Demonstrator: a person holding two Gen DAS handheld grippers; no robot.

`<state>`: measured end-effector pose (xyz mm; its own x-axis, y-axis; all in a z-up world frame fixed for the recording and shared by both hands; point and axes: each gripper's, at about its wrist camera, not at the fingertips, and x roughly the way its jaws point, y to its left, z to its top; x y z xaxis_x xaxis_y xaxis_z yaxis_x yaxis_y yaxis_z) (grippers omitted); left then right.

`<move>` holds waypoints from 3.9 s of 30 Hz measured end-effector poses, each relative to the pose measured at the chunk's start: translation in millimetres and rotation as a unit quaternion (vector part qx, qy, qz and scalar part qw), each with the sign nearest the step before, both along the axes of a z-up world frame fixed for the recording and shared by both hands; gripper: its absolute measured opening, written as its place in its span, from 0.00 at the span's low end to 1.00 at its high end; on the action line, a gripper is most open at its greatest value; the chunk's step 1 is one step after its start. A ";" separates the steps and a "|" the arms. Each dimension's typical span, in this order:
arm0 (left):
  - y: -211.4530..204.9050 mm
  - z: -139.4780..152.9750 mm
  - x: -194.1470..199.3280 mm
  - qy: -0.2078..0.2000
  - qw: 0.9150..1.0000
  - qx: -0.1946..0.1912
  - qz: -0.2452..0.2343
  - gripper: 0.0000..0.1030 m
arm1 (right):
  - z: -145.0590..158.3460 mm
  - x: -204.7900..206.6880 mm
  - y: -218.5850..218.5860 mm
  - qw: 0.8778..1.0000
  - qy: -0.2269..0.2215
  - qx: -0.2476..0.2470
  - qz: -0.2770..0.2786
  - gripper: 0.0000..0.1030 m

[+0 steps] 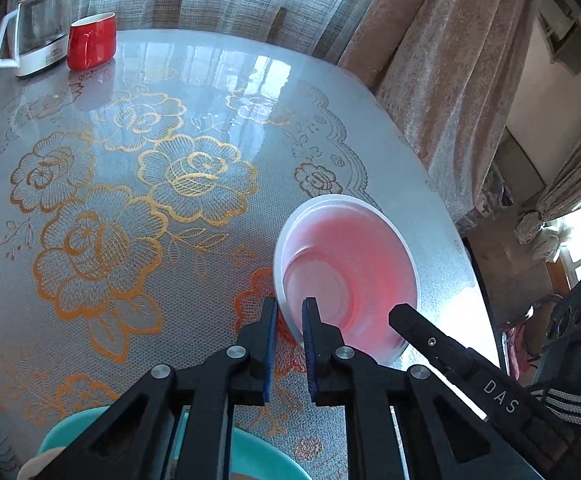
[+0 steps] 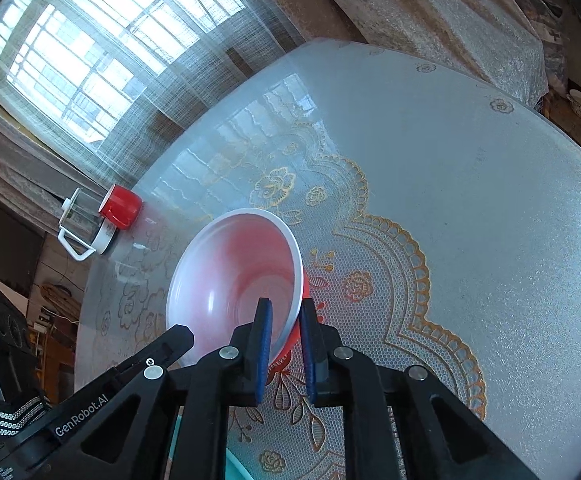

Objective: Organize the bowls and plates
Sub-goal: 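Move the left tool to the red-and-white bowl and grasp its rim, then carry the red-and-white bowl with the left tool over the yellow bowl, then lower the red-and-white bowl into the yellow bowl and open the left tool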

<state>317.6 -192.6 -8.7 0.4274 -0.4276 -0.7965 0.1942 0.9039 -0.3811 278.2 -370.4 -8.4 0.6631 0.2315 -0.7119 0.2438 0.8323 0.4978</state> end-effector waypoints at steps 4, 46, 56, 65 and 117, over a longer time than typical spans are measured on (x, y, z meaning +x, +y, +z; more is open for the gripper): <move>7.2 8.4 -9.2 -0.009 1.000 -0.007 -0.001 0.11 | 3.0 -7.8 -0.7 1.000 -0.005 0.007 0.005 0.13; 206.5 77.2 -215.4 -0.139 0.988 -0.025 0.069 0.12 | 68.3 -135.4 186.5 0.978 -0.097 -0.033 0.183 0.13; 270.3 72.5 -241.0 -0.138 0.981 -0.029 0.133 0.12 | 62.3 -140.3 254.7 0.961 -0.092 -0.046 0.255 0.13; 316.0 73.2 -257.3 -0.137 0.974 -0.032 0.176 0.12 | 59.7 -136.9 304.1 0.947 -0.087 -0.044 0.308 0.13; 325.5 2.7 -230.0 -0.082 0.970 0.095 0.207 0.15 | 7.0 -143.4 322.5 0.928 -0.044 -0.108 0.354 0.20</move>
<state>87.6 132.9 -6.0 0.6594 -0.0441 -0.7505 -0.1560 0.9685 -0.1940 134.8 -47.9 -1.4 0.4566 0.4893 -0.7430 -0.4354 0.8512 0.2930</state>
